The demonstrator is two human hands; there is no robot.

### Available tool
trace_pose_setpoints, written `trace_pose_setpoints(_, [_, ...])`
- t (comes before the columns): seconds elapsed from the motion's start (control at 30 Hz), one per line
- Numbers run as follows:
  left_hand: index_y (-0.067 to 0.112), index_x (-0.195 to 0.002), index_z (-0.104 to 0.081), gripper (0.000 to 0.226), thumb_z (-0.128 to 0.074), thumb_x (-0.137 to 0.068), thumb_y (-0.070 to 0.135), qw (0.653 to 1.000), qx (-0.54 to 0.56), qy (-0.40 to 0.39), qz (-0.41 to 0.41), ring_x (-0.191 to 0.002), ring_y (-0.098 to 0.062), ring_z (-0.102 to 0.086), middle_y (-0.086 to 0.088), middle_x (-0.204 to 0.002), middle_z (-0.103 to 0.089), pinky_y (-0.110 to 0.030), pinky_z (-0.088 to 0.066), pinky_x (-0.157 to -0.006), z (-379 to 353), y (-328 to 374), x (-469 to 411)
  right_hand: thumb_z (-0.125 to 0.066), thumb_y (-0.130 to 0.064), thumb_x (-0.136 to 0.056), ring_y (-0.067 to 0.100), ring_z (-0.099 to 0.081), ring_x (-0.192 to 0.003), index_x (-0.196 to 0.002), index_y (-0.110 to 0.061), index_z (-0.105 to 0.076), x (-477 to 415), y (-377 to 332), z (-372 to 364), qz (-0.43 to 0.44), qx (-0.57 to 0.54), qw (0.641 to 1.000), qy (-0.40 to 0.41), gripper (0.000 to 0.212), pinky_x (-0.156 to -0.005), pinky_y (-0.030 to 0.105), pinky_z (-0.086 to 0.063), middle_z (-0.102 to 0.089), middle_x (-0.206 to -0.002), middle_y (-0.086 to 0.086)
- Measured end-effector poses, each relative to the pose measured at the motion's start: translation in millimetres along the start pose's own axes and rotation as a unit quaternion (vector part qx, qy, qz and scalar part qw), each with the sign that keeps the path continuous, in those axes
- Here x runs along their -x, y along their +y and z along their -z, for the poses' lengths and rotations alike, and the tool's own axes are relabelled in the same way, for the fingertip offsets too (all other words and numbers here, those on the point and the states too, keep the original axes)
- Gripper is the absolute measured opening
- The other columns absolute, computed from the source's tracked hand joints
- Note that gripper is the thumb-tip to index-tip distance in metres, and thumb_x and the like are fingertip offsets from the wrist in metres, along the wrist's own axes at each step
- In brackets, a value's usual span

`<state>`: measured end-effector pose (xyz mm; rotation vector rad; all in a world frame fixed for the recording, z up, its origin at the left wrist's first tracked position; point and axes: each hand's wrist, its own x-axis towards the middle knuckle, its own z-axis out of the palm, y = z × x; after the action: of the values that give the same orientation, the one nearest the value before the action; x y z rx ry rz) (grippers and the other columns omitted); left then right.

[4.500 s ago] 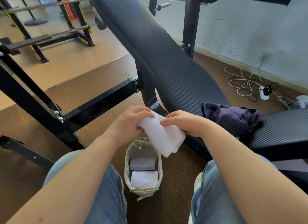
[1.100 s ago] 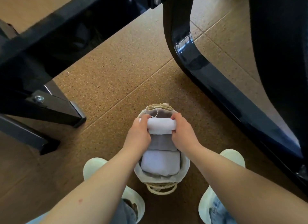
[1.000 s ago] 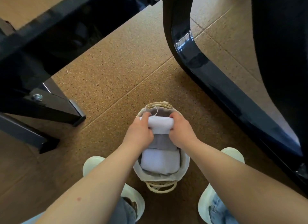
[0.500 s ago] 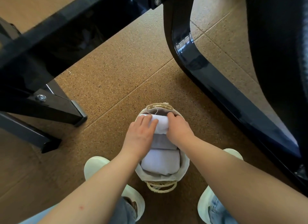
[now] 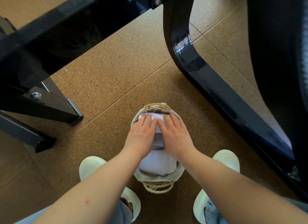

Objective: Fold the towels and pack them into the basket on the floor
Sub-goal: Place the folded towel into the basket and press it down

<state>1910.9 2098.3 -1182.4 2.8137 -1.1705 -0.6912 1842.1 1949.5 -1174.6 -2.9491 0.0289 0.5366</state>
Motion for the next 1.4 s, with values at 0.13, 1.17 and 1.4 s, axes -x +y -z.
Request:
trace_pose_setpoints(0.13, [0.004, -0.155, -0.032, 0.070, -0.058, -0.091, 0.017, 1.000, 0.009, -0.017, 0.007, -0.142, -0.044, -0.035, -0.025, -0.154, -0.037, -0.051, -0.037, -0.116, -7.0, 2.8, -0.2, -0.062, -0.029, -0.095, 0.034, -0.028, -0.146, -0.159, -0.021, -0.014, -7.0, 3.6, 3.1, -0.013, -0.070, 0.993, -0.093, 0.081, -0.118, 0.043, -0.035, -0.025, -0.159, 0.014])
trace_pose_setpoints(1.17, [0.006, -0.133, -0.062, 0.051, -0.061, -0.083, 0.018, 0.997, -0.067, -0.010, -0.027, -0.130, -0.036, -0.056, -0.018, -0.137, -0.060, -0.044, -0.055, -0.086, -16.0, -3.5, 5.5, -0.060, -0.018, -0.094, 0.032, -0.064, -0.103, -0.126, -0.015, -0.055, -36.6, -1.7, 0.3, -0.004, 0.006, 1.000, 0.004, 0.033, -0.076, 0.040, -0.056, -0.063, -0.114, 0.011])
trace_pose_setpoints(1.4, [0.006, -0.151, -0.045, 0.067, -0.019, -0.095, 0.032, 0.994, -0.087, -0.057, -0.007, -0.149, -0.039, -0.033, -0.020, -0.158, -0.041, -0.056, -0.036, -0.116, -22.0, 3.5, 10.9, -0.070, -0.030, -0.088, 0.043, -0.053, -0.130, -0.139, -0.006, -0.057, 3.1, -16.5, -17.9, -0.010, 0.053, 0.998, -0.035, 0.057, -0.100, 0.055, -0.051, -0.056, -0.141, 0.023])
